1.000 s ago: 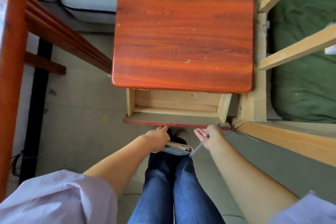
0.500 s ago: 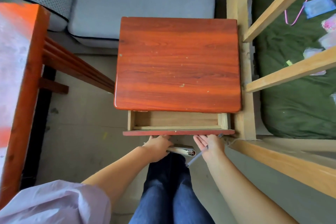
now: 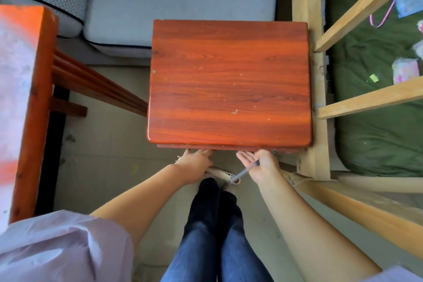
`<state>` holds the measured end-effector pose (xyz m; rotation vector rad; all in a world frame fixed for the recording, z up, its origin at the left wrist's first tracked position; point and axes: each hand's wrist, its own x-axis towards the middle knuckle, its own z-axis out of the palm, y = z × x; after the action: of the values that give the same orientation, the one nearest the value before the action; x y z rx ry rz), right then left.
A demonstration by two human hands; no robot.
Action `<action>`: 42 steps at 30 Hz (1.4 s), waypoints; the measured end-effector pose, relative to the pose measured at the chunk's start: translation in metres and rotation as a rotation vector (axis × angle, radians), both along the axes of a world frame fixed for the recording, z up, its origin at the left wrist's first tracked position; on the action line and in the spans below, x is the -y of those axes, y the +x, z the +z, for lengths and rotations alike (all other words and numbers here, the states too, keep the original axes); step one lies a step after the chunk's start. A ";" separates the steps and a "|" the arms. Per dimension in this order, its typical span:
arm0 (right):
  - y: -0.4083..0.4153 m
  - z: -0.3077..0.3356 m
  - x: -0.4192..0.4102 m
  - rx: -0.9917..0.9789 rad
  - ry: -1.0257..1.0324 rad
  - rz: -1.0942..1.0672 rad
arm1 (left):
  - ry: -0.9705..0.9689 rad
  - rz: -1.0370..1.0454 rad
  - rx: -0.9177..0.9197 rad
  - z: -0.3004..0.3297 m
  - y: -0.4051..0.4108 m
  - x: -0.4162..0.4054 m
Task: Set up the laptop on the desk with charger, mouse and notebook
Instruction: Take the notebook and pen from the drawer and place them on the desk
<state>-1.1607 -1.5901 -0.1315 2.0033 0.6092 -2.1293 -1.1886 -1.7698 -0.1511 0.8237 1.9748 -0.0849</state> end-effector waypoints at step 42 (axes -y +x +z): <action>0.120 0.253 0.376 -1.238 0.016 1.547 | 1.923 2.329 0.551 0.228 0.331 0.310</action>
<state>-1.0409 -1.9657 0.1212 -0.3477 1.5048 -1.7413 -0.8579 -2.0794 0.0771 -0.9410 0.7028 2.9630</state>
